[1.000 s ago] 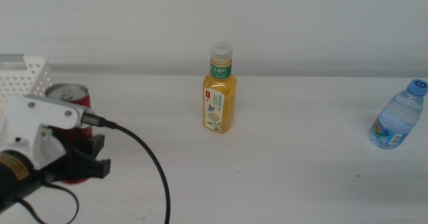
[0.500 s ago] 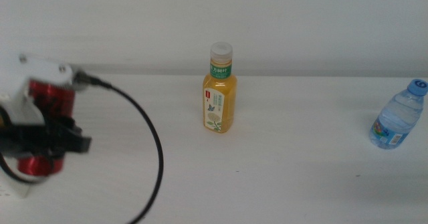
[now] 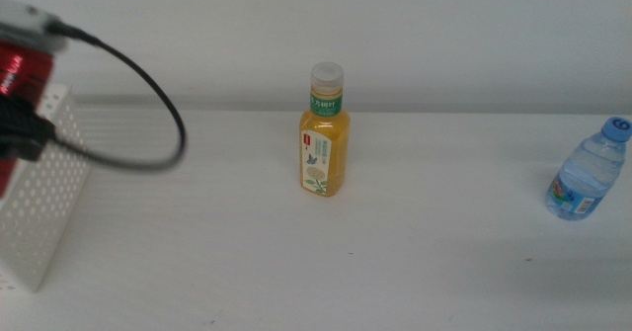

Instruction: Use arms to grab the bottles and put them into the dustbin to the left of the table.

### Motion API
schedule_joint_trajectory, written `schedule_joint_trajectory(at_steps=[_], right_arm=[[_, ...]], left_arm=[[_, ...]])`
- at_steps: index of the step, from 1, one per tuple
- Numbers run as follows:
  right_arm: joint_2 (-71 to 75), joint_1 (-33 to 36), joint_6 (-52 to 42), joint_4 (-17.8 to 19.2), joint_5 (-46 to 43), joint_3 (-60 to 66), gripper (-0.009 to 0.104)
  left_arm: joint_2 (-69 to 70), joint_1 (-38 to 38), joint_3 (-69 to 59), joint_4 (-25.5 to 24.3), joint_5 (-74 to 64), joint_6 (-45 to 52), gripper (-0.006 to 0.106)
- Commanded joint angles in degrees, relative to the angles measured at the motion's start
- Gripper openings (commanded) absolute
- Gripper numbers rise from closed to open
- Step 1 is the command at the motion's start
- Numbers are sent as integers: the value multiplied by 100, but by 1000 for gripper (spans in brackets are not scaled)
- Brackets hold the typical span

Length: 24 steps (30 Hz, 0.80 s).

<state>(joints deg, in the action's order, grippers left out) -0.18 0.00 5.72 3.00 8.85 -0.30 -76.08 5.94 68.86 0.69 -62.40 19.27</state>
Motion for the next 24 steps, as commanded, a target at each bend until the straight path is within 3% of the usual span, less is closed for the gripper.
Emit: schedule_joint_trajectory(at_steps=[1, 13, 24], right_arm=[[223, 6, -15, 69, -58, 252, 93], [223, 6, -15, 69, -58, 252, 93], [223, 6, -15, 69, -58, 252, 93]], left_arm=[[-322, 411, 498, 359, -244, 467, -2], [-1841, 1780, 1637, 216, -461, 1350, -2], [-2927, 1942, 1635, 76, 651, 1481, -2]])
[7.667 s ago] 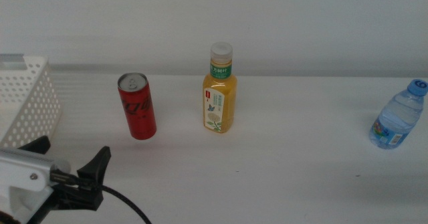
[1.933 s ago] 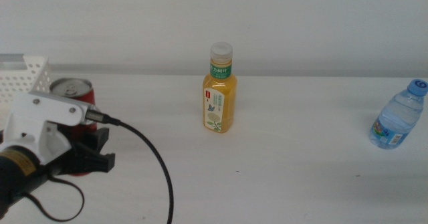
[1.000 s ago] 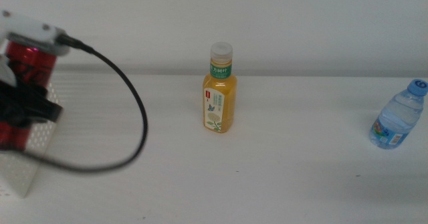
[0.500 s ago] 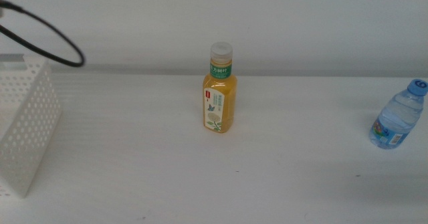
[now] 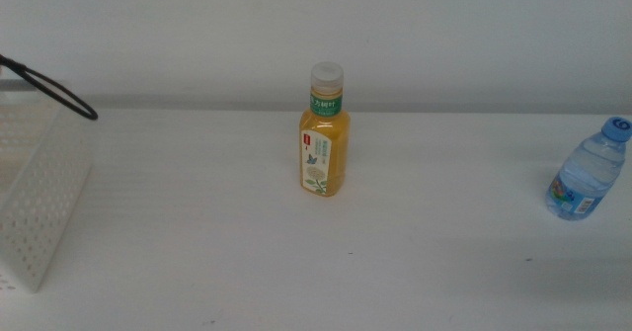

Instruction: Use arms to grab the bottles and put them into the dustbin to the left of the table.

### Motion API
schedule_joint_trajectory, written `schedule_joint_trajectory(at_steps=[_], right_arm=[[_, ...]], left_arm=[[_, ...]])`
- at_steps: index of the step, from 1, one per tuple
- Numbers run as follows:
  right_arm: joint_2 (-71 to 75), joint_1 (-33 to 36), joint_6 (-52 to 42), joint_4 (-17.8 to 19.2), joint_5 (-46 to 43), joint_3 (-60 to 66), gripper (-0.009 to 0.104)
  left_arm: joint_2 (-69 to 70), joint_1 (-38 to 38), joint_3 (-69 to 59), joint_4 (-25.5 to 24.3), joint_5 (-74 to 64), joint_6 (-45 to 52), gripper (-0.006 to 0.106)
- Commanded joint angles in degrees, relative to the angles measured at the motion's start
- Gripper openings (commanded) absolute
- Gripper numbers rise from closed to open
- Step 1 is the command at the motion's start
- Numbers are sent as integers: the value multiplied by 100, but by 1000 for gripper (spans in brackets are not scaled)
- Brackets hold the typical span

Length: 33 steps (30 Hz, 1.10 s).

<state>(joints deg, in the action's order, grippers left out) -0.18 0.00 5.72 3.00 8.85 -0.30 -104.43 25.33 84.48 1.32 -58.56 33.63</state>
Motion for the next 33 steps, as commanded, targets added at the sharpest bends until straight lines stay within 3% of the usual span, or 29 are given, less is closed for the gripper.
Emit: schedule_joint_trajectory(at_steps=[1, 6, 10, 14, 15, 16, 19, 28, 33], right_arm=[[223, 6, -15, 69, -58, 252, 93], [223, 6, -15, 69, -58, 252, 93], [223, 6, -15, 69, -58, 252, 93], [223, 6, -15, 69, -58, 252, 93], [223, 6, -15, 69, -58, 252, 93], [223, 6, -15, 69, -58, 252, 93], [223, 6, -15, 69, -58, 252, 93], [223, 6, -15, 69, -58, 252, 93], [223, 6, -15, 69, -58, 252, 93]], left_arm=[[-182, 4, 73, -22, 297, 46, -2], [-525, 12, 73, -88, 261, -97, 2], [-691, 27, 73, -88, 161, -112, 16], [-715, 32, 73, -88, 138, -112, 46], [-715, 32, 73, -88, 138, -112, 54], [-715, 32, 73, -88, 138, -128, 71], [-666, 32, 99, -88, 23, -189, 94], [463, -51, 147, -132, -583, -1021, 94], [1366, -478, 130, 264, -1142, -1663, 94]])
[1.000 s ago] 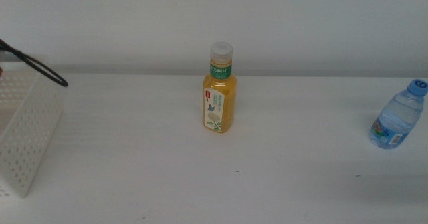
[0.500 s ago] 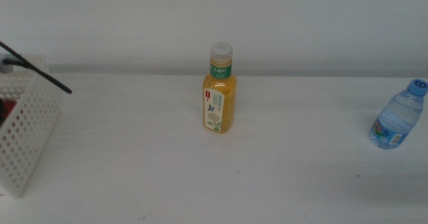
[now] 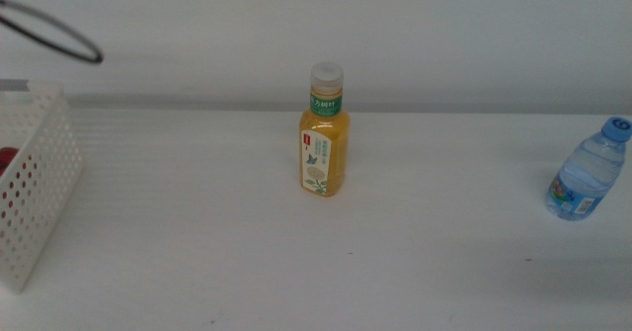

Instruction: Use arms to grab the bottles and put them into the dustbin to the left of the table.

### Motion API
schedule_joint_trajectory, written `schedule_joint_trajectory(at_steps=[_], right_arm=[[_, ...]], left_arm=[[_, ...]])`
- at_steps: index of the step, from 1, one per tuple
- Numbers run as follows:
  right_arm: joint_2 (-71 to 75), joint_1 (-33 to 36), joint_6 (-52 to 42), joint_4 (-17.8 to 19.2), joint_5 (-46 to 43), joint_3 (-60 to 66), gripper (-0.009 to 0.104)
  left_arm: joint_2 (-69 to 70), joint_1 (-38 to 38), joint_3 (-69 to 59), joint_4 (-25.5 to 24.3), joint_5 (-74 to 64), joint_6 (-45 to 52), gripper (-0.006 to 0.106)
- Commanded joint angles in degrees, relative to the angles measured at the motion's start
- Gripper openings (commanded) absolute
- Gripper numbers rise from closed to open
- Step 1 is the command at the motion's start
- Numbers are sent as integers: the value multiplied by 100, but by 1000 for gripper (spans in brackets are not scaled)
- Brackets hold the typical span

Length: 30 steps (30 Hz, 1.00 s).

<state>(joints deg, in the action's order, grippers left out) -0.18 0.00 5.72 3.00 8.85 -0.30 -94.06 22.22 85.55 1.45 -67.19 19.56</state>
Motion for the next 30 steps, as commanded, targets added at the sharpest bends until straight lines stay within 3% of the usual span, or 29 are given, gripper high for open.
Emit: schedule_joint_trajectory(at_steps=[1, 10, 21, 24, 30], right_arm=[[223, 6, -15, 69, -58, 252, 93], [223, 6, -15, 69, -58, 252, 93], [223, 6, -15, 69, -58, 252, 93], [223, 6, -15, 69, -58, 252, 93], [223, 6, -15, 69, -58, 252, 93]], left_arm=[[525, -313, -19, 376, -351, -256, 94], [2161, -2228, -1063, 575, 669, -519, 94], [2856, -4307, -2576, 525, 1927, -954, 94], [2949, -4726, -3311, 511, 3326, -954, 94], [3078, -5458, -5611, 687, 8226, -1061, 94]])
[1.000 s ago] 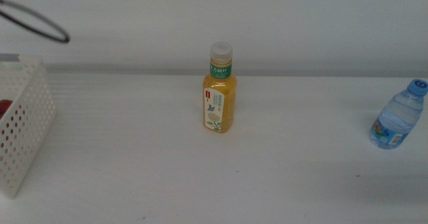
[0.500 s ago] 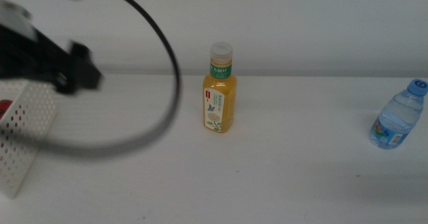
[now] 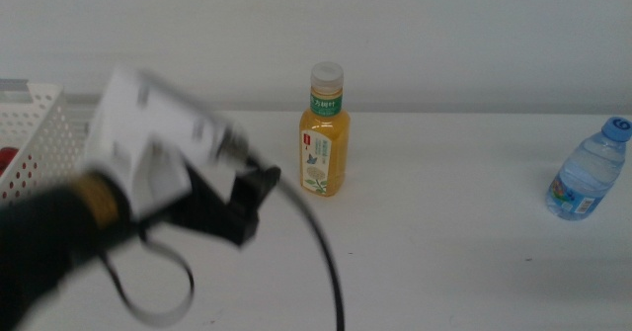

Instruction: Use arms to grab the bottles and put them into the dustbin to the left of the table.

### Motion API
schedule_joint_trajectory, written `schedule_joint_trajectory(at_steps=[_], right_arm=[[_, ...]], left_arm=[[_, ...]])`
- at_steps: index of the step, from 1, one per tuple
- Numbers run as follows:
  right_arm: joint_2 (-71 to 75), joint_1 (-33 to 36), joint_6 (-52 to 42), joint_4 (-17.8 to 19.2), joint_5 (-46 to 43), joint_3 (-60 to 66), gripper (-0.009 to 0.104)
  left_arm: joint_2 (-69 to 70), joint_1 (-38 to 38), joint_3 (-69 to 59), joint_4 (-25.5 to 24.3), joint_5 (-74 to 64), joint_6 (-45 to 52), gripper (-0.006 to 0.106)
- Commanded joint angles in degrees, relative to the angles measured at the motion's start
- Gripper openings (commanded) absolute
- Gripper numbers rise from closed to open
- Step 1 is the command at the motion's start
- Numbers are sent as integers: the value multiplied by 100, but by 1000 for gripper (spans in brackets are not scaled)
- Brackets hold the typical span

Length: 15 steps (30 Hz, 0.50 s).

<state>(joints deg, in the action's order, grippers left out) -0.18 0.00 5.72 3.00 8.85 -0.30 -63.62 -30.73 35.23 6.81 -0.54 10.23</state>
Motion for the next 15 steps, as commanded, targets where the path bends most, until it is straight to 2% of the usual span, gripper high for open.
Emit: schedule_joint_trajectory(at_steps=[1, 4, 15], right_arm=[[223, 6, -15, 69, -58, 252, 93], [223, 6, -15, 69, -58, 252, 93], [223, 6, -15, 69, -58, 252, 93]], left_arm=[[-15, -244, -938, 222, 2208, -208, 94], [-114, -314, -1646, 209, 3123, -605, 94], [-114, -303, -1882, -134, 3221, -712, 94]])
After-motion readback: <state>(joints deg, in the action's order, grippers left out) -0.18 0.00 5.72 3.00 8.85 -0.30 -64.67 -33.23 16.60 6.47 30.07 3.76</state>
